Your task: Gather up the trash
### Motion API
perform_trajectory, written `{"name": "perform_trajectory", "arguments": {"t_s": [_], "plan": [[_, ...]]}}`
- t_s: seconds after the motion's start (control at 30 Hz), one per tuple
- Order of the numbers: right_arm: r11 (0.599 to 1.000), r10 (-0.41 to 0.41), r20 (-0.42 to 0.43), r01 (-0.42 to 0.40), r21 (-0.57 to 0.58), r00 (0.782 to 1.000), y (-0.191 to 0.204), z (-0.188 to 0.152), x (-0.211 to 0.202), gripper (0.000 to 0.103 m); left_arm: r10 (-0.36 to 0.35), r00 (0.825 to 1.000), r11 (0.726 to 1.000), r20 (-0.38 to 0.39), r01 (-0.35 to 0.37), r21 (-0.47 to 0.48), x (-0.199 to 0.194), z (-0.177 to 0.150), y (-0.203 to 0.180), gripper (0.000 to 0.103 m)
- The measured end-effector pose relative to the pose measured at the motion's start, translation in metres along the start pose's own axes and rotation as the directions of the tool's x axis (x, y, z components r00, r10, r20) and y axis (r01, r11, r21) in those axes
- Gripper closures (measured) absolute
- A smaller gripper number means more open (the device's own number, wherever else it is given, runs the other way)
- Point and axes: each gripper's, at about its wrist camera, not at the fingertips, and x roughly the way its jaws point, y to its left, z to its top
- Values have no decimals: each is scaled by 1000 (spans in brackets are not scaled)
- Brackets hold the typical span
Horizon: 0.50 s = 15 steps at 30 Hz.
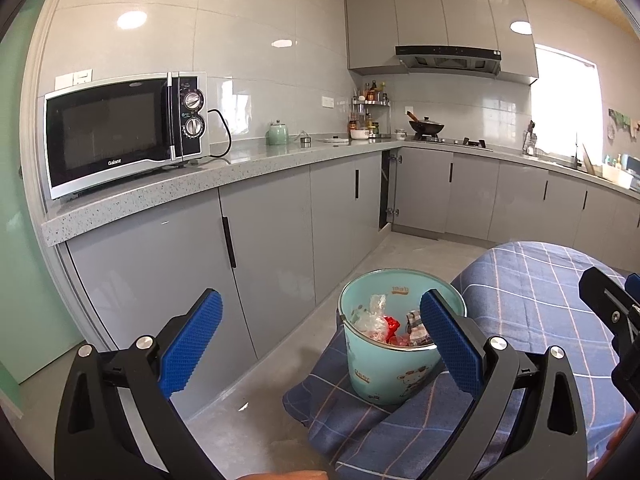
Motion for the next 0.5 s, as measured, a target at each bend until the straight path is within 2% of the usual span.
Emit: {"name": "perform_trajectory", "arguments": {"t_s": [0.33, 0.5], "plan": [[1000, 0, -5, 0, -3, 1000, 1, -1, -1, 13, -78, 994, 996, -80, 74, -51, 11, -4, 7, 6], [1000, -5, -11, 5, 3, 1000, -1, -1, 2, 13, -52, 995, 998, -86, 50, -26, 13, -6, 3, 6]]}}
